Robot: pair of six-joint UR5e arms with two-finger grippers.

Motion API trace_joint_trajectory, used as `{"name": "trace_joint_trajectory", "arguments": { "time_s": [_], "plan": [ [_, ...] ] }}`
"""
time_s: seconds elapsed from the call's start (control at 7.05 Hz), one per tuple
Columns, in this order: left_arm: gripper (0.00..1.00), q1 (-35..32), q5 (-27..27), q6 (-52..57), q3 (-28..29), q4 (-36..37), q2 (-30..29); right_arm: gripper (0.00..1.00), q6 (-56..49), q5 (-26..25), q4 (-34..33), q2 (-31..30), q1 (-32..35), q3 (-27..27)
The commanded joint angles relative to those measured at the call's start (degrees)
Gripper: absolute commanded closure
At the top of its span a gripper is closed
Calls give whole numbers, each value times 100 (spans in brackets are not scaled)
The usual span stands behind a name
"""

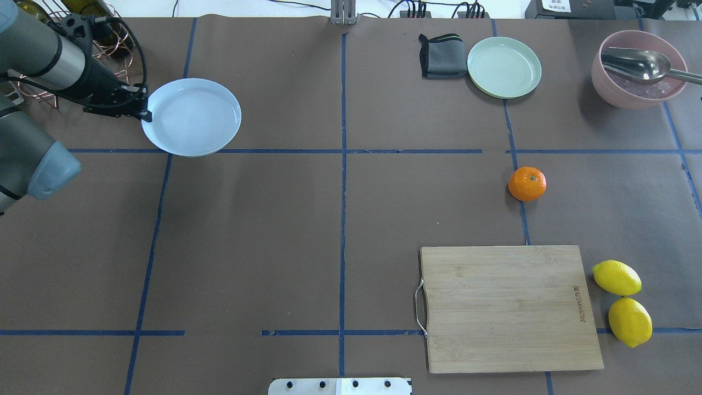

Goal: Pick orange to plate
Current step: 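Grip the plate rim with the left gripper and drag it toward the table center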

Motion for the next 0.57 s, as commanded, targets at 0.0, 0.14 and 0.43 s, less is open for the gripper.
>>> {"name": "trace_joint_trajectory", "arguments": {
  "time_s": [0.0,0.14,0.43],
  "plan": [
    [100,731,49,-1220,138,28,-563,0,1057,-47,10,-8,-539,441],
    [100,1083,372,-1738,164,-312,-626,0,1358,-82,10,-8,-707,609],
    [100,1717,881,-2994,471,-1269,-819,0,2087,-519,10,-8,-1189,952]
  ]
}}
